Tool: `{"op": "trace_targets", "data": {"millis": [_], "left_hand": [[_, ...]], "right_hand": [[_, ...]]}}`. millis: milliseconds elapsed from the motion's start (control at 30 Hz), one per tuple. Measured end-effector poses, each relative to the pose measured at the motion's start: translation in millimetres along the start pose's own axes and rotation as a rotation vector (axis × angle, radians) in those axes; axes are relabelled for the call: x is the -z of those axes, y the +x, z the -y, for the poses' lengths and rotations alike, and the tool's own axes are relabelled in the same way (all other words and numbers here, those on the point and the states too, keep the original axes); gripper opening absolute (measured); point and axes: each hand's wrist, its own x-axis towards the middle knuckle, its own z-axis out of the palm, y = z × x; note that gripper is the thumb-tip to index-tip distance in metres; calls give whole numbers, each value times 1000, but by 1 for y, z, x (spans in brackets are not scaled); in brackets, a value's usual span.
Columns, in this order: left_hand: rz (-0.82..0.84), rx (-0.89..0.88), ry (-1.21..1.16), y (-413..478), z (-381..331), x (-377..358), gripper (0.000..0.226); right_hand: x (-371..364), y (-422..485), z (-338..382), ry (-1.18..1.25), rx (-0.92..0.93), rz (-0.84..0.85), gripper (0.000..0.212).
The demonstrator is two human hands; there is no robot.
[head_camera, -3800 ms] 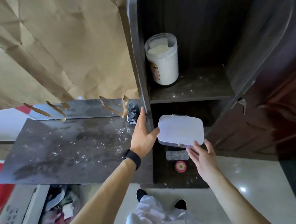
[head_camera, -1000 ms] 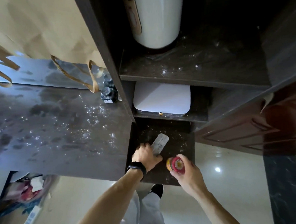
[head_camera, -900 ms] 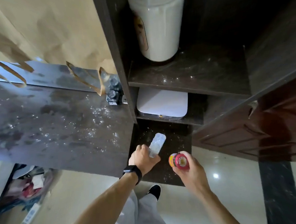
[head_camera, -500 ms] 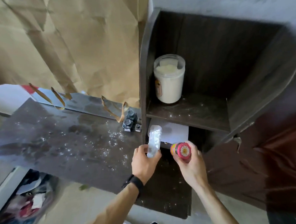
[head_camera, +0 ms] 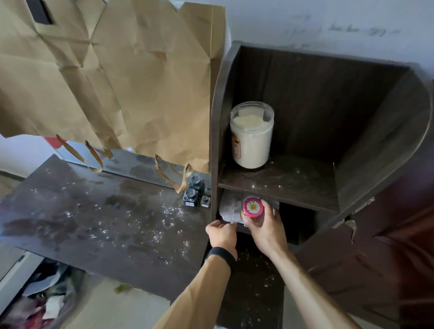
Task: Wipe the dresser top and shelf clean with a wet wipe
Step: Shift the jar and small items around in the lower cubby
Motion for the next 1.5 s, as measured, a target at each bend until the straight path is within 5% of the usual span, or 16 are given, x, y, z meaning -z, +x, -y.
{"op": "trace_targets", "data": {"millis": [133, 467, 1233, 1500], "left_hand": [[130, 135, -95, -4, 2, 6, 17], [67, 83, 96, 9, -18, 7, 27], [133, 32, 234, 13, -26, 16, 24], [180, -140, 647, 39, -12, 81, 29]], "right_hand": [[-4, -3, -8, 50, -6, -12, 76], [-12, 3, -9, 61, 8, -32, 60], [-15, 0, -10, 14, 22, 15, 59], [-40, -59, -9, 63, 9, -92, 46]]}}
